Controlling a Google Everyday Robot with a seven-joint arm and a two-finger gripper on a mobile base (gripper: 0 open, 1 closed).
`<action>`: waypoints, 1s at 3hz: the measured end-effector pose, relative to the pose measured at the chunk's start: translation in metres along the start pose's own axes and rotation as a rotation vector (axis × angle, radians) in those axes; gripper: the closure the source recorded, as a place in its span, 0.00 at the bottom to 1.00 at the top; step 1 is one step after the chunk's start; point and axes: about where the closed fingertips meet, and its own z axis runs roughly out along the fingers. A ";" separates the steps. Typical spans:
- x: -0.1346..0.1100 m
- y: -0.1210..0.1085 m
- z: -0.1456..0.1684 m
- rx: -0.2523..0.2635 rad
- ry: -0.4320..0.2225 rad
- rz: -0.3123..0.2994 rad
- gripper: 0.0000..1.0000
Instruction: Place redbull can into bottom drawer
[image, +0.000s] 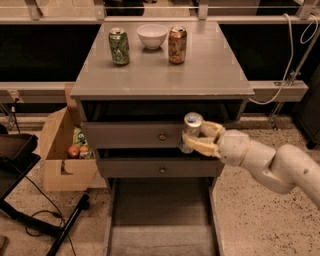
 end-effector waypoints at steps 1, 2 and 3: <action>0.077 0.022 -0.015 0.003 -0.009 0.049 1.00; 0.170 0.037 -0.018 -0.071 0.024 0.012 1.00; 0.228 0.044 -0.012 -0.140 0.063 -0.021 1.00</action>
Offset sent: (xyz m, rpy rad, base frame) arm -0.0141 -0.0002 -0.2414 -0.0672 0.0059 0.1060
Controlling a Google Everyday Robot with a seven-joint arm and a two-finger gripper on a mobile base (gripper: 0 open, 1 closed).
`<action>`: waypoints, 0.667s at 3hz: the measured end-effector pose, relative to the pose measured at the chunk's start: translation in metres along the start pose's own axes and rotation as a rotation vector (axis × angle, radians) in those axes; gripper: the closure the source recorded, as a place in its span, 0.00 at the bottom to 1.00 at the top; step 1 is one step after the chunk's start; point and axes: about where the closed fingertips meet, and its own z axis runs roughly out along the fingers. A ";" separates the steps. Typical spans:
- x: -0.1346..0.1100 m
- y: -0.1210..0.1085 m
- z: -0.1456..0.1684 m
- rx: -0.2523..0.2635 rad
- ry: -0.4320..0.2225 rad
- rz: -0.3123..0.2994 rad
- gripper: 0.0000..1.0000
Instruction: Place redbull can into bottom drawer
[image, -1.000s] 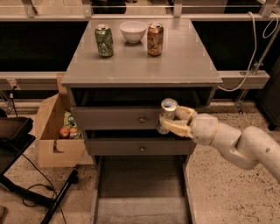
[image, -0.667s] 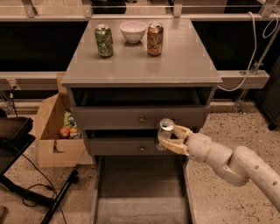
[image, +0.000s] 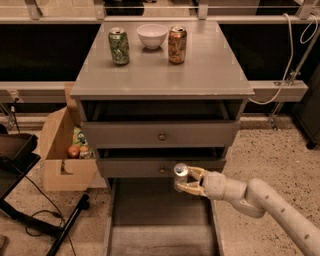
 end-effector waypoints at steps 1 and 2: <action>0.072 0.014 0.014 -0.033 0.036 0.049 1.00; 0.072 0.015 0.016 -0.034 0.033 0.048 1.00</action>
Offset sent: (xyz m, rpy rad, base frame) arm 0.0027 0.0098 -0.0591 -0.0229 0.0445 0.0227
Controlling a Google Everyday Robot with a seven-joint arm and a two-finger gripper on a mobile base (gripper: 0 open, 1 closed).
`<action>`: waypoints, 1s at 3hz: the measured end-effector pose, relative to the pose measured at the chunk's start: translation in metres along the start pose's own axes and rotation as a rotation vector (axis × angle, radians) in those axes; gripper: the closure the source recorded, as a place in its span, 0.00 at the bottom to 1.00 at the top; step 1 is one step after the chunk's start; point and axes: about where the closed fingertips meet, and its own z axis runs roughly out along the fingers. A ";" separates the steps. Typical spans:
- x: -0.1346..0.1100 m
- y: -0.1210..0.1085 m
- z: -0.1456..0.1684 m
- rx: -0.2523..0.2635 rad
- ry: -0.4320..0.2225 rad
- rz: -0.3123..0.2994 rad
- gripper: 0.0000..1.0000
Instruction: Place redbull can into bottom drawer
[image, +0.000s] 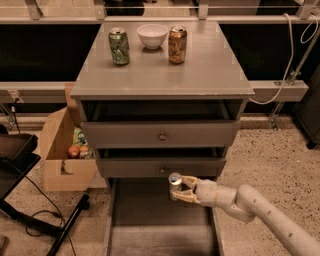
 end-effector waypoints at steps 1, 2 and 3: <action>0.043 0.009 0.028 -0.039 -0.003 0.041 1.00; 0.117 0.034 0.062 -0.110 0.021 0.091 1.00; 0.173 0.057 0.083 -0.158 0.052 0.120 1.00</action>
Offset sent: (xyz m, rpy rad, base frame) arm -0.0103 0.0974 -0.2313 -0.0286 0.1866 0.1819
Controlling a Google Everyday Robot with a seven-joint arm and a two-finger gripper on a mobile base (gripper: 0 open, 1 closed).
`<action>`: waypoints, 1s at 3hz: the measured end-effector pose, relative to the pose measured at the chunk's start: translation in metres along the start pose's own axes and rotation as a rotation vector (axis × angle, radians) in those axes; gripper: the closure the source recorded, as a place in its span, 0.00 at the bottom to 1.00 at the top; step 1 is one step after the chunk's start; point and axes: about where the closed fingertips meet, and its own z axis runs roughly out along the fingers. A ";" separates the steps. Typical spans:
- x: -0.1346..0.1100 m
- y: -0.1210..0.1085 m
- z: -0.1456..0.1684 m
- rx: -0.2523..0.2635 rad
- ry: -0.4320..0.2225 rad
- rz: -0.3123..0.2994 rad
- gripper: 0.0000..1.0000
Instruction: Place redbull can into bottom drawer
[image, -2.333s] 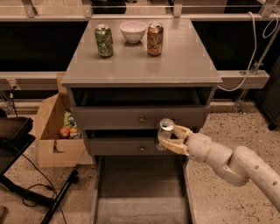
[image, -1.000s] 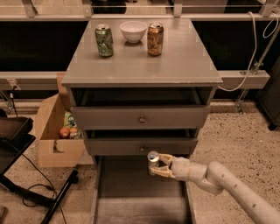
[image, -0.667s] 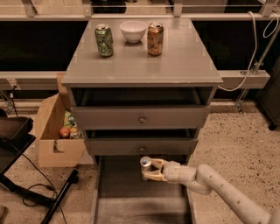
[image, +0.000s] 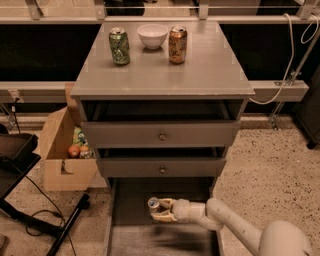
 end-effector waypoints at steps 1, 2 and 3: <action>0.044 0.007 0.020 -0.021 0.022 0.009 1.00; 0.078 0.014 0.035 -0.014 0.020 0.016 1.00; 0.105 0.021 0.047 -0.007 0.013 0.032 1.00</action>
Offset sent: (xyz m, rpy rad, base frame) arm -0.0168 0.0396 -0.1281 -0.0123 0.0259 -0.0097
